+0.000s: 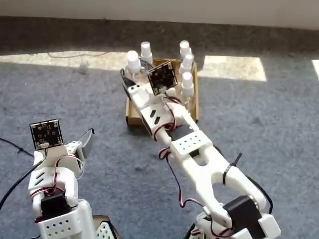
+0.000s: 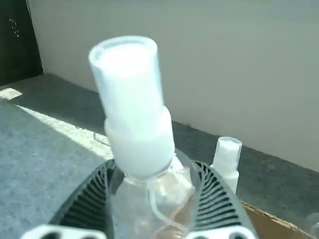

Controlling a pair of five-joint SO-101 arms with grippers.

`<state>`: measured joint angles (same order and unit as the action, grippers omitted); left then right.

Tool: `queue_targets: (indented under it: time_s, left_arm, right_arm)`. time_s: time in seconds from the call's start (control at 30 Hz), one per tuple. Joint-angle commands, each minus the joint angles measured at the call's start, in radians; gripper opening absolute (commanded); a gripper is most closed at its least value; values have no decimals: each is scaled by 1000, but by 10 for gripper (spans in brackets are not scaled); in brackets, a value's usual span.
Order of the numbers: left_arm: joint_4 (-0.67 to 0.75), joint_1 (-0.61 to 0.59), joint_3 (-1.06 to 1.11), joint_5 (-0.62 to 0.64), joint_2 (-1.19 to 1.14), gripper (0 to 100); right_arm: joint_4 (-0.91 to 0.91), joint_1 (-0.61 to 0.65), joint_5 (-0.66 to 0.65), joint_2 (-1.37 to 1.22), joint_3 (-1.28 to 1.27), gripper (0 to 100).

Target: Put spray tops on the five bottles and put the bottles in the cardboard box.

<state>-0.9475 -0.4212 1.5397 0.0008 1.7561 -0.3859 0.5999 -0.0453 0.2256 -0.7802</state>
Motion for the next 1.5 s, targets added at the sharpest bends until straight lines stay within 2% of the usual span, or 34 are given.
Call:
queue_targets:
  time_s: [0.0, 0.43, 1.13, 1.2, 1.37, 1.47]
  left_arm:
    - [20, 13, -4, -8, 1, 337]
    - [20, 13, -4, -8, 1, 337]
    - [18, 13, -4, -8, 1, 337]
    - [18, 13, -4, -8, 1, 337]
    - [17, 13, -4, -8, 1, 337]
    - [17, 13, -4, -8, 1, 337]
  right_arm:
    - [-122, -13, 31, -33, -22, 5]
    - [-229, -16, 31, -220, -48, 5]
    - [-229, -16, 32, -331, -47, 8]
    - [-228, -16, 29, -328, -47, 34]
    - [-223, -12, 31, -326, -48, 177]
    - [-222, -12, 31, -326, -48, 196]
